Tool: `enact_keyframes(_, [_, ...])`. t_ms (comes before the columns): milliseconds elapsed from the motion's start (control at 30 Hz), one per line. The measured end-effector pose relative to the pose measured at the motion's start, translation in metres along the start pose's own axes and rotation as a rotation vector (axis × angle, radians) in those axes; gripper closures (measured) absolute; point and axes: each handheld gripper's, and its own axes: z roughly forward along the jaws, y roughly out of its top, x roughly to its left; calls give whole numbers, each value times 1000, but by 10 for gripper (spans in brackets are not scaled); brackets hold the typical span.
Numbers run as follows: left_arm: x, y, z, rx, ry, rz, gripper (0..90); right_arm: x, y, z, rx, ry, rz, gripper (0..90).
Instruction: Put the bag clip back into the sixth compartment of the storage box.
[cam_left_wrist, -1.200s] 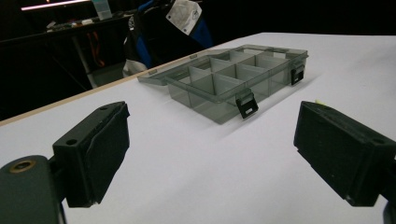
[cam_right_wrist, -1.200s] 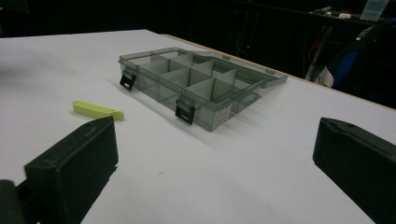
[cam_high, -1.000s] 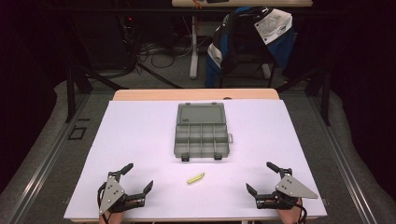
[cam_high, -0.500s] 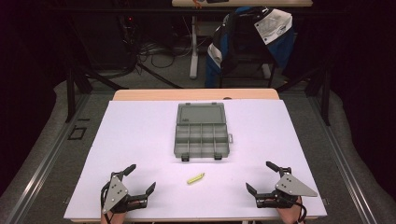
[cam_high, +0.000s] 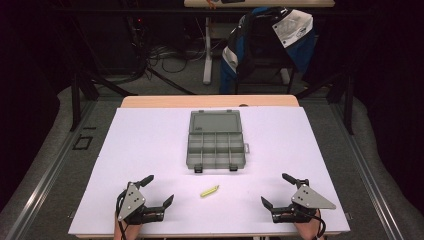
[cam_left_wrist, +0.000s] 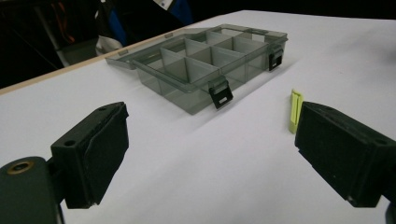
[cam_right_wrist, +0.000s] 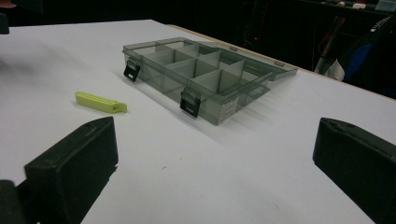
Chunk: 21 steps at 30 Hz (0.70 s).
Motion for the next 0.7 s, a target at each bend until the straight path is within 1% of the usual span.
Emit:
enact_keyframes(33, [-1, 2, 3, 8, -11, 1, 97, 0, 0, 0, -1, -2, 0, 0])
enact_keyframes(100, [-2, 3, 5, 16, -19, 0, 97, 0, 0, 0, 2, -3, 3, 0])
enact_keyframes(267, [-4, 7, 10, 25, -32, -4, 97, -1, -1, 2, 1, -2, 7, 0])
enact_keyframes(367, [-5, 9, 14, 41, -36, -4, 97, -1, -1, 1, 16, 5, 5, 0])
enact_keyframes(567, [-8, 15, 22, 59, -46, -10, 97, -1, -1, 0, 16, -1, 8, 0])
enact_keyframes(700, [-10, 19, 29, 90, -45, -1, 97, -1, -1, 0, 18, 1, 7, 0])
